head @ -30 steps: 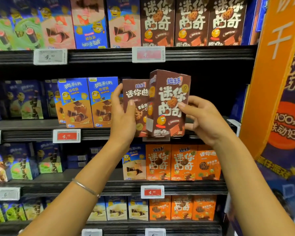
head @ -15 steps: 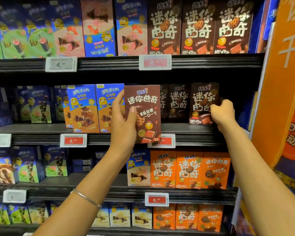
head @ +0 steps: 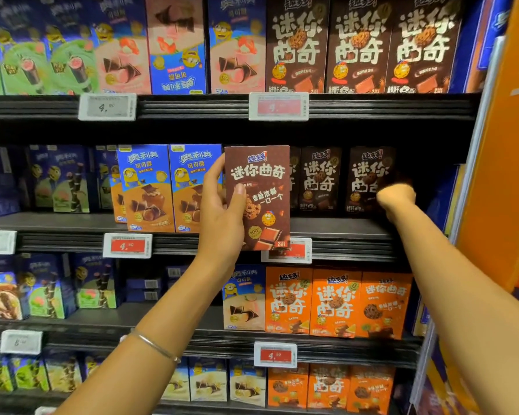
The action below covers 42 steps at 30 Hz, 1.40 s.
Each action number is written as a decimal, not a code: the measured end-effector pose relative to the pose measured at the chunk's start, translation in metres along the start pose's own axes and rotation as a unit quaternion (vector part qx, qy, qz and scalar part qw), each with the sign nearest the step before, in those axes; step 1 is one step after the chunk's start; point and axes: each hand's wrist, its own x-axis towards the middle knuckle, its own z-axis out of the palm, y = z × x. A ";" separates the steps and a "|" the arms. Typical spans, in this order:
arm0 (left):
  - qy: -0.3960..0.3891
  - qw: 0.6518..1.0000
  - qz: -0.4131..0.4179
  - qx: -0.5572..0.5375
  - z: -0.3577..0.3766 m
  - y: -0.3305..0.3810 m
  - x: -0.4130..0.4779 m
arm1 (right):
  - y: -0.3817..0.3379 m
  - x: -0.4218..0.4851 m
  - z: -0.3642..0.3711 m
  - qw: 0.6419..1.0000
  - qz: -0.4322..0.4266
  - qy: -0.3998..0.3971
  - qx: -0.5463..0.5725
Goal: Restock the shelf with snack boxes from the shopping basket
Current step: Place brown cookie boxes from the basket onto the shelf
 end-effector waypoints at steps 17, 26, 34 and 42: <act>-0.022 0.999 -0.009 -0.022 0.004 0.003 0.004 | -0.005 0.027 0.024 0.997 -0.069 -0.022 0.036; -0.028 0.999 -0.007 -0.026 0.003 0.001 0.004 | -0.010 0.015 0.014 0.999 -0.011 -0.023 0.025; -0.020 0.999 -0.005 -0.035 0.006 0.001 0.002 | -0.036 -0.093 -0.003 0.964 -0.137 0.040 0.225; -0.026 0.999 0.001 -0.029 0.021 -0.001 -0.006 | -0.035 -0.196 -0.013 0.888 -0.271 -0.273 0.251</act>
